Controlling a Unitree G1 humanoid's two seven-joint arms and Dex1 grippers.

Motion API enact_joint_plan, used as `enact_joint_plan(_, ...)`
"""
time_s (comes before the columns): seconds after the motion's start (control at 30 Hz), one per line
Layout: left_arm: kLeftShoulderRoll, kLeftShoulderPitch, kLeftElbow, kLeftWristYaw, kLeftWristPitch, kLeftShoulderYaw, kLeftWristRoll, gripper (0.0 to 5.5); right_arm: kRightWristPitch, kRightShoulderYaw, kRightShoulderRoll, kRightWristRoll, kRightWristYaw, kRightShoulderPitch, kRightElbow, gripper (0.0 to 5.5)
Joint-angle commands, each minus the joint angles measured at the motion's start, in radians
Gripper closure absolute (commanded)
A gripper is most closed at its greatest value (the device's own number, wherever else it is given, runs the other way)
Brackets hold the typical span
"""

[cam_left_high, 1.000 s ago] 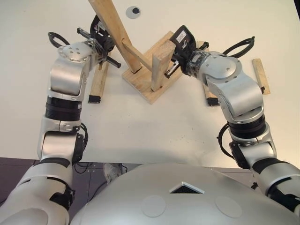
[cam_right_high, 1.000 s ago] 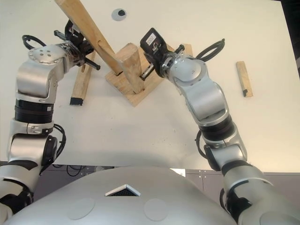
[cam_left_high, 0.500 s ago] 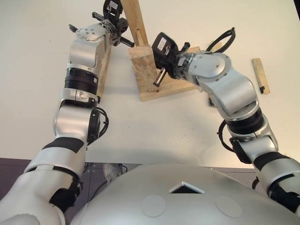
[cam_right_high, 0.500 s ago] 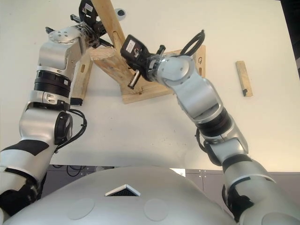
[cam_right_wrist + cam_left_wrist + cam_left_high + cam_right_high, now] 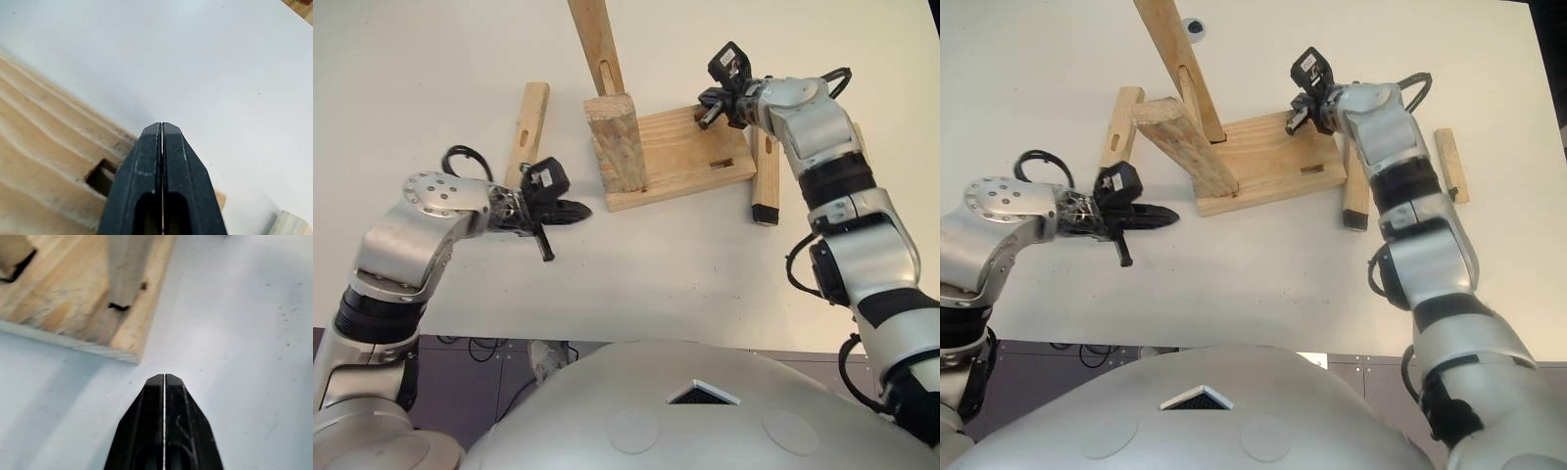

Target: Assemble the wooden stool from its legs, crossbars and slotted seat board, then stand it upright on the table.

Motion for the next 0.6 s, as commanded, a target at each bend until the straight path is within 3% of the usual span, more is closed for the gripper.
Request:
enact_joint_plan(0.03,-0.120,-0.051,0.072,0.086,0.053,-0.096,0.011,5.50,-0.109,0.030,0.036,-0.089,0.068,-0.113,0.251,5.49)
enact_joint_plan(0.17,-0.270,-0.127,0.327,0.268,0.012,-0.172,0.144,5.50,-0.135,0.078,0.039,-0.164,0.214,-0.131,0.343,5.49)
enact_joint_plan(0.37,-0.293,-0.183,0.488,0.396,-0.052,-0.124,0.229,5.50,-0.149,0.077,0.035,-0.189,0.360,-0.105,0.322,5.49)
enact_joint_plan(0.6,-0.355,-0.230,0.559,0.420,-0.096,-0.062,0.226,5.50,0.022,0.041,0.032,-0.116,0.490,0.065,-0.017,5.49)
